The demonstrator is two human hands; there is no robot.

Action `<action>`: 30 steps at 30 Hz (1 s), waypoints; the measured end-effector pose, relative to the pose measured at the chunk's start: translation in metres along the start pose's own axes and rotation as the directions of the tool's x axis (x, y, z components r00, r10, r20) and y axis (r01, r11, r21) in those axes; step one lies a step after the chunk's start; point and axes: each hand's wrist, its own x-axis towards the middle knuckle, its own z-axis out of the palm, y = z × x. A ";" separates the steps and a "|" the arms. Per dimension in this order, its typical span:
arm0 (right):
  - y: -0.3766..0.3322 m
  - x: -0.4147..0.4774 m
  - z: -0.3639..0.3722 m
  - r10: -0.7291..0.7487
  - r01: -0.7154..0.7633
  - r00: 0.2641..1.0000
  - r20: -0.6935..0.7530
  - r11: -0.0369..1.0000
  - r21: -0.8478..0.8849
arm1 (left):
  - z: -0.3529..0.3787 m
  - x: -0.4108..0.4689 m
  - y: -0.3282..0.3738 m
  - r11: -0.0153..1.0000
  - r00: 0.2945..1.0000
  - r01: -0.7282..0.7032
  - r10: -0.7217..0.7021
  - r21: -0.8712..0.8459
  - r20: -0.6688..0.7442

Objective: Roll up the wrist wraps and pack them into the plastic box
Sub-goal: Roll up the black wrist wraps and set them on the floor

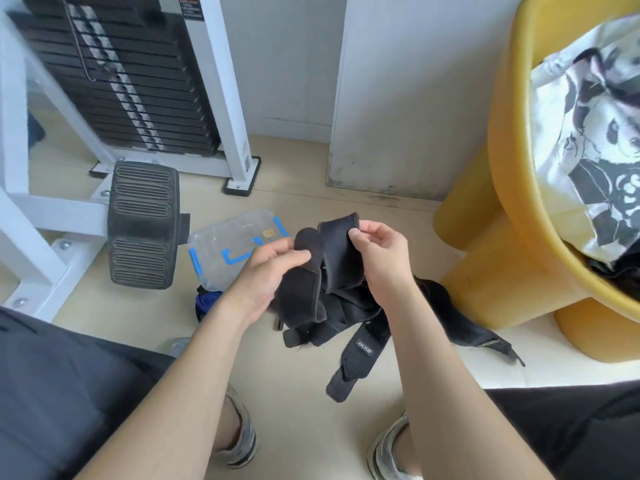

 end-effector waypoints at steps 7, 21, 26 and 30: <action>-0.003 -0.005 0.008 0.037 -0.023 0.901 0.432 0.999 -0.037 | -0.005 -0.003 0.007 0.996 0.986 -0.028 0.042 0.085 -0.163; -0.008 -0.002 0.022 -0.206 0.265 0.941 0.269 0.942 -0.205 | -0.005 0.004 0.013 0.992 0.980 -0.068 0.087 0.111 -0.181; -0.011 -0.004 0.024 -0.089 0.163 0.895 0.437 0.977 -0.135 | 0.002 0.008 0.011 0.979 0.927 -0.106 0.160 0.172 -0.340; -0.011 -0.011 0.026 -0.016 0.028 0.835 0.549 1.000 -0.012 | 0.006 0.011 0.010 0.981 0.902 -0.144 0.183 0.129 -0.390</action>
